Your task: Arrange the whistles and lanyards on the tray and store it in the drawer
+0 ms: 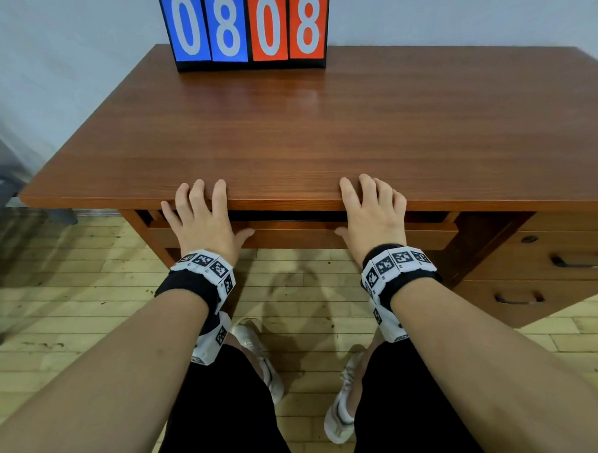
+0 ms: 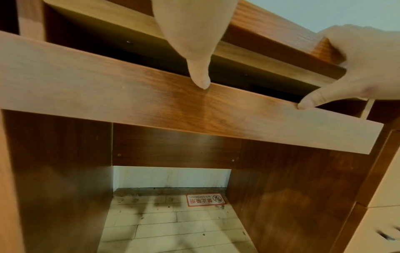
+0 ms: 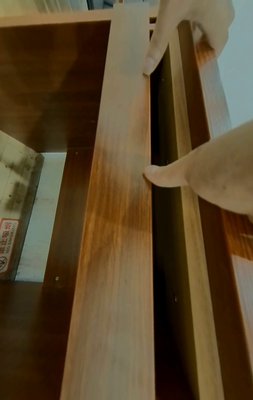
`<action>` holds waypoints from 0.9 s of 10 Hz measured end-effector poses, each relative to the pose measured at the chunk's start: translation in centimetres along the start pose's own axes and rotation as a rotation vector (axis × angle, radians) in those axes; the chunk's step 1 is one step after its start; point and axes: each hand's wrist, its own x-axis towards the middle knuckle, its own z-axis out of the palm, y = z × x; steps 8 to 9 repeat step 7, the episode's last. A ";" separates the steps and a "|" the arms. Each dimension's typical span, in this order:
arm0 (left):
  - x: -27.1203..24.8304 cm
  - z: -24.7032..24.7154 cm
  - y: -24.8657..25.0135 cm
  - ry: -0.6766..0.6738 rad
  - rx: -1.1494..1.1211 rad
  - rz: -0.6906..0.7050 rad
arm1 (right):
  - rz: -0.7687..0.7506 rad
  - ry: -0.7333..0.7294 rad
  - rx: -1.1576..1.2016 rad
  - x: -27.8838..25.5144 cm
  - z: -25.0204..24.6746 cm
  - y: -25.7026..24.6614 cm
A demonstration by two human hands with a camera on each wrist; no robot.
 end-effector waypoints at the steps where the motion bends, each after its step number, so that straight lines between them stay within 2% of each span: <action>1: 0.0 0.4 -0.1 0.019 -0.011 0.003 | 0.006 0.010 -0.001 0.0 0.3 0.1; 4: 0.0 0.1 0.1 -0.025 0.012 -0.007 | 0.017 0.009 -0.012 0.1 -0.1 -0.1; 6: 0.1 -2.7 1.1 -0.226 0.029 -0.043 | -0.003 -0.191 0.030 -0.2 -2.8 -0.1; 7: 0.4 -5.3 1.6 -0.226 -0.066 -0.119 | 0.023 -0.334 0.107 0.2 -5.0 0.0; 9: 0.4 -5.3 1.6 -0.226 -0.066 -0.119 | 0.023 -0.334 0.107 0.2 -5.0 0.0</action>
